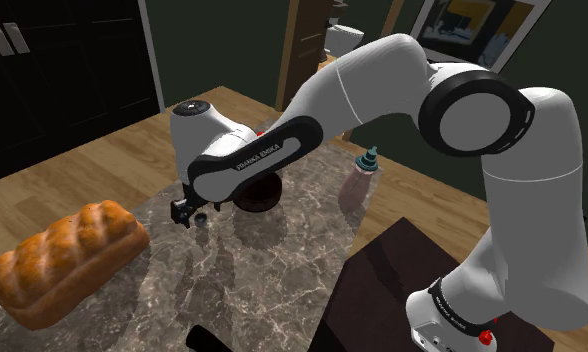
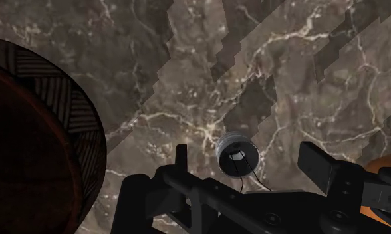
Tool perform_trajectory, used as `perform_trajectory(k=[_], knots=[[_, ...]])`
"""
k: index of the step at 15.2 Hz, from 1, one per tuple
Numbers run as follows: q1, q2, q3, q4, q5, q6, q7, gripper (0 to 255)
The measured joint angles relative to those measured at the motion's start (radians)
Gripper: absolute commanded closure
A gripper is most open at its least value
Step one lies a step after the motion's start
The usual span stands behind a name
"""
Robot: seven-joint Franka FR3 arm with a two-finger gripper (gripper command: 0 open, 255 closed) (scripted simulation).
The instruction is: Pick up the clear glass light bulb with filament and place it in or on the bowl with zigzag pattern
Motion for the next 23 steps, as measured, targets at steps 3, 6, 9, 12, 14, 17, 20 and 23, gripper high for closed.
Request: perform_trajectory(k=[3, 6, 9, 12, 14, 17, 20, 23], knots=[[0.001, 0.003, -0.001, 0.001, -0.001, 0.003, 0.001, 0], [0.001, 0.004, -0.001, 0.001, -0.001, 0.003, 0.001, 255], [0.0, 0.003, -0.002, 0.002, -0.002, 0.003, 0.001, 255], [0.001, 0.004, -0.001, 0.002, -0.001, 0.003, 0.001, 255], [0.001, 0.004, -0.001, 0.002, -0.001, 0.003, 0.001, 255], [0.0, -0.001, 0.0, 0.001, 0.0, -0.002, 0.0, 255], [-0.003, -0.023, 0.005, -0.006, 0.006, -0.017, -0.002, 255], [-0.007, -0.05, 0.011, -0.004, 0.013, -0.045, -0.006, 255]])
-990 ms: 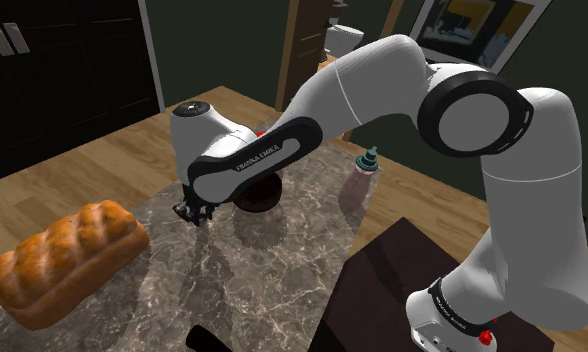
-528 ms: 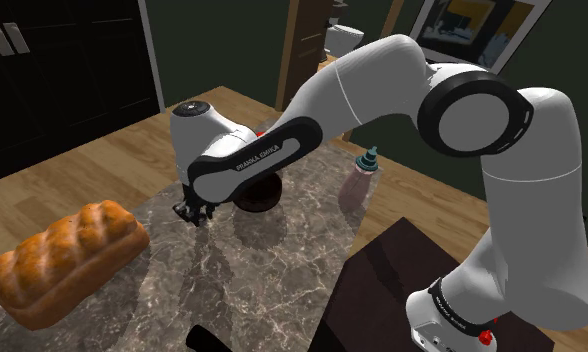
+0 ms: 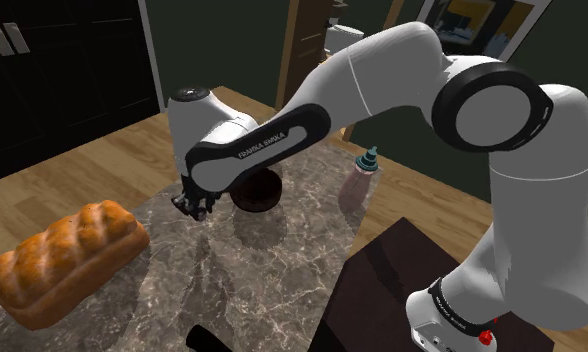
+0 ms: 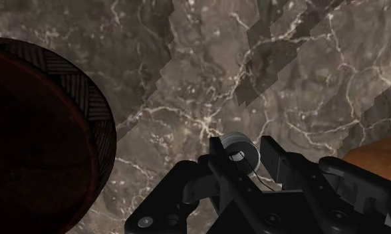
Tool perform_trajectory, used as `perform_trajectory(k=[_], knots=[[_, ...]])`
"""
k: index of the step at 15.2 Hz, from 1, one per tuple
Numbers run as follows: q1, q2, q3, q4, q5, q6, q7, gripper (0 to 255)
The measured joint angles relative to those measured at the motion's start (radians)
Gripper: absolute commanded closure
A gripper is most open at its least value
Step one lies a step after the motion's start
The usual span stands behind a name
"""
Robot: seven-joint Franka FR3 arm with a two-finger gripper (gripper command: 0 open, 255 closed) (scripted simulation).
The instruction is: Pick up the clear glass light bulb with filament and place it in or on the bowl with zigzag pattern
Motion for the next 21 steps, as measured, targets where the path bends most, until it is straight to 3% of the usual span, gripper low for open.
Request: perform_trajectory(k=[21], knots=[[-0.018, -0.141, 0.03, 0.078, 0.048, -0.214, -0.029, 255]])
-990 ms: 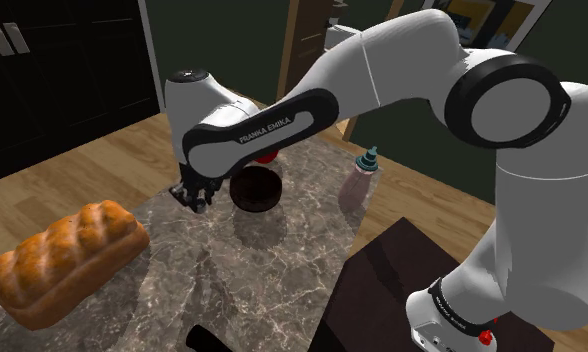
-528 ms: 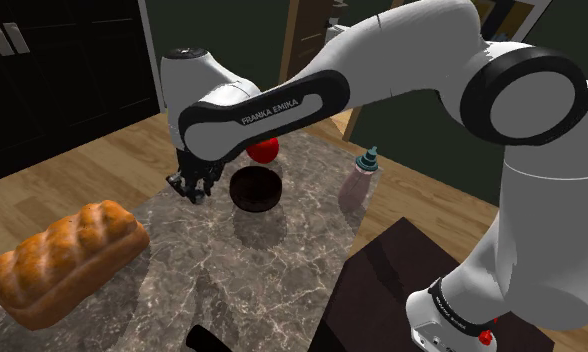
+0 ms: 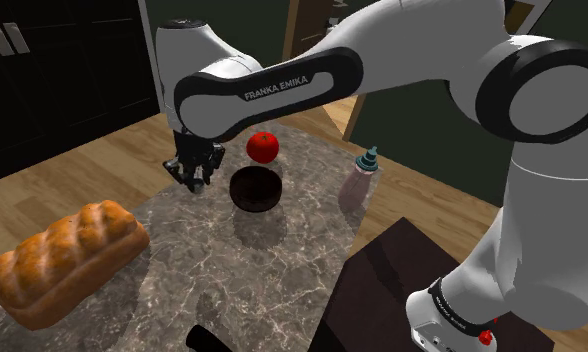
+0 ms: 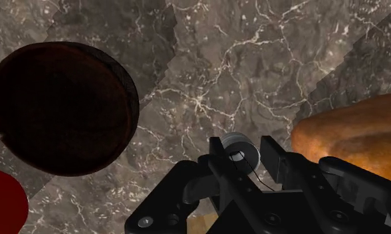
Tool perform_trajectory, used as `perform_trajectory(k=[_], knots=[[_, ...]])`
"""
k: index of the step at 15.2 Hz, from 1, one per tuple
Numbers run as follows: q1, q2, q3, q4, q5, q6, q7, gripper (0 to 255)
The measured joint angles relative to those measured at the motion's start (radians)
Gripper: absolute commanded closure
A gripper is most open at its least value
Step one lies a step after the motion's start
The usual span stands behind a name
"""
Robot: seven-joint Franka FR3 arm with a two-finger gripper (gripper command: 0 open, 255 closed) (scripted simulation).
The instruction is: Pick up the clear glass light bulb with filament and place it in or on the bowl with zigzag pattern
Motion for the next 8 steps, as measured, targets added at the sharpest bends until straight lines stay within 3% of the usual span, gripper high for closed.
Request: perform_trajectory(k=[2, 8], knots=[[-0.01, -0.019, 0.001, -0.011, 0.006, -0.008, -0.011, 255], [-0.106, -0.119, -0.017, -0.156, 0.041, 0.043, -0.122, 255]])
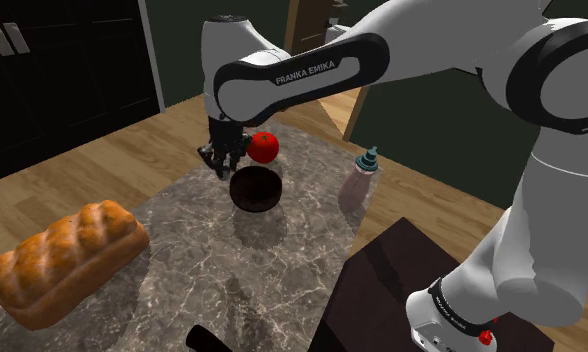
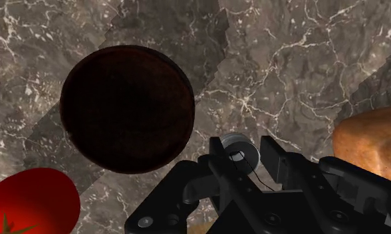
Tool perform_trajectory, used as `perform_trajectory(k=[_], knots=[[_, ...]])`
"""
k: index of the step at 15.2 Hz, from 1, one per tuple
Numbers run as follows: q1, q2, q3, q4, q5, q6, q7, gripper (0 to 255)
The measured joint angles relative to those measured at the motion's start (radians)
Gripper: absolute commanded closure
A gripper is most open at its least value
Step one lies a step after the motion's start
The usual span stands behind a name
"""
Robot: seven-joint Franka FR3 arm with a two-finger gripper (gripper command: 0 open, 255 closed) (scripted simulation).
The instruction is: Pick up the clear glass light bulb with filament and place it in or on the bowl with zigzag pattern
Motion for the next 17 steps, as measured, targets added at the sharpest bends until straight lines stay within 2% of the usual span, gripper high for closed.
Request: perform_trajectory(k=[8, 17], knots=[[-0.13, -0.117, -0.044, -0.178, 0.046, 0.068, -0.182, 255], [-0.135, -0.063, -0.055, -0.224, 0.029, 0.166, -0.187, 255]])
